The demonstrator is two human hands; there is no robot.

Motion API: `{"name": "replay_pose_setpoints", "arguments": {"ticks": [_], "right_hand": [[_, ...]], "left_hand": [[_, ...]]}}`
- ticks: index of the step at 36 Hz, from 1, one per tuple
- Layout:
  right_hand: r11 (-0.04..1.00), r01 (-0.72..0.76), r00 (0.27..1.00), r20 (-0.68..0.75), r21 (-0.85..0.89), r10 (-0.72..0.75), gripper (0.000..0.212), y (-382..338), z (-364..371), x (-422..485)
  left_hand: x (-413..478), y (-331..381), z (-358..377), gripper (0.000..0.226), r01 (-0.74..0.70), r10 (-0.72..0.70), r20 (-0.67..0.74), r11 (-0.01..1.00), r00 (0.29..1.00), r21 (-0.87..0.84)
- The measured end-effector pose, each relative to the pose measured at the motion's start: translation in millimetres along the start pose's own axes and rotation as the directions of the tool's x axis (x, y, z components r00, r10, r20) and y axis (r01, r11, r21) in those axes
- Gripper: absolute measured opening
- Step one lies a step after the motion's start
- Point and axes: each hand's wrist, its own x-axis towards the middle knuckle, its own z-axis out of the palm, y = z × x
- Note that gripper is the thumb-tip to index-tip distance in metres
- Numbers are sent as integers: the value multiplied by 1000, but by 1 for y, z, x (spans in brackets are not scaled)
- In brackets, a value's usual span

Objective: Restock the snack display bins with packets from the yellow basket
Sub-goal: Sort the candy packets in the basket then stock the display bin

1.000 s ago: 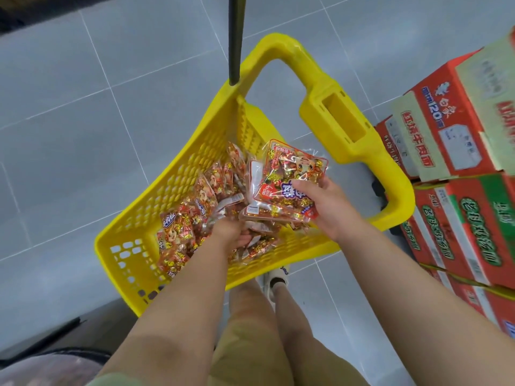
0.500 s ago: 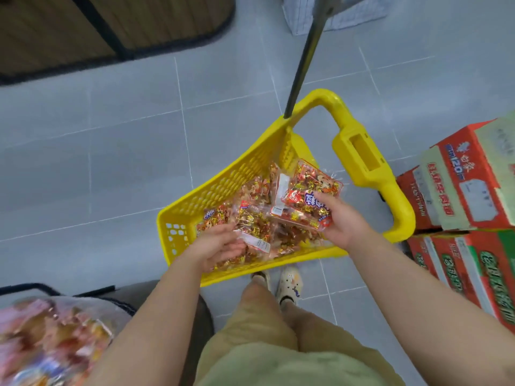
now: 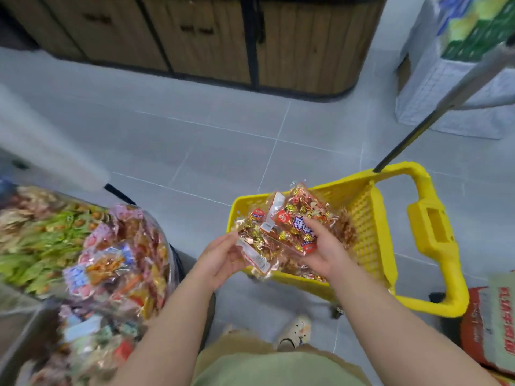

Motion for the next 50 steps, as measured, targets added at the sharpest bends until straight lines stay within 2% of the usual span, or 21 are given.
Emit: {"name": "replay_pose_setpoints", "arguments": {"ticks": [4,7,9,12,14,15,17,19,22,25,28,32,35,37,38,40,42,43,44,46,50], "right_hand": [[997,8,997,82,-76,-2,40,19,45,-3],[989,26,992,126,-143,-8,35,40,80,-4],[982,29,990,142,-186,-2,30,57,106,-7],[969,24,988,153,-245,14,29,89,146,-12],[955,16,987,157,-296,32,23,114,174,-16],[948,10,987,155,-319,41,20,127,188,-18],[939,-9,985,159,-343,68,15,155,213,-23],[934,-40,981,164,-356,104,15,182,237,-27],[925,-100,975,150,-368,165,28,223,270,-38],[896,-204,952,132,-396,275,21,258,300,-51],[868,-257,929,139,-425,343,18,285,326,-59],[846,-271,921,131,-459,366,28,314,353,-64],[806,-280,918,101,-522,384,25,331,370,-63],[788,-275,919,90,-550,384,25,339,381,-63],[787,-272,919,91,-554,382,24,342,386,-62],[787,-270,925,77,-555,372,25,348,395,-61],[787,-269,932,55,-556,358,31,352,401,-58],[786,-270,932,56,-556,359,35,354,404,-56],[790,-269,930,65,-551,362,42,355,405,-54],[791,-264,925,88,-552,370,52,358,409,-52],[768,-229,911,146,-598,385,52,362,416,-48]], "left_hand": [[-30,6,-31,10,-53,51,-15,989,999,-138],[-54,10,-63,25,-122,121,-17,972,992,-200],[-72,14,-85,20,-181,161,-106,959,981,-216],[-103,21,-125,17,-290,201,-352,931,914,-221],[-124,22,-157,27,-346,317,-478,938,819,30],[-136,21,-171,38,-343,398,-488,917,777,203],[-158,21,-198,53,-303,564,-417,784,713,542],[-177,21,-223,56,-232,640,-301,612,707,756],[-201,20,-251,76,-145,583,-228,522,780,841],[-214,21,-270,91,-81,598,-237,455,766,887],[-224,22,-291,70,-57,651,-242,402,719,914],[-242,23,-323,51,-45,671,-305,450,675,892],[-259,20,-348,44,-54,642,-380,549,666,834],[-269,17,-363,39,-85,585,-455,671,671,737],[-274,15,-372,36,-148,531,-494,770,689,621],[-283,10,-387,28,-312,361,-544,932,758,184],[-293,7,-404,23,-432,259,-544,876,798,-216],[-296,6,-413,22,-480,256,-543,817,800,-321],[-299,7,-421,20,-516,267,-551,775,791,-364],[-302,11,-433,23,-538,277,-586,775,761,-332],[-300,28,-445,58,-543,309,-574,786,758,-295]]}}
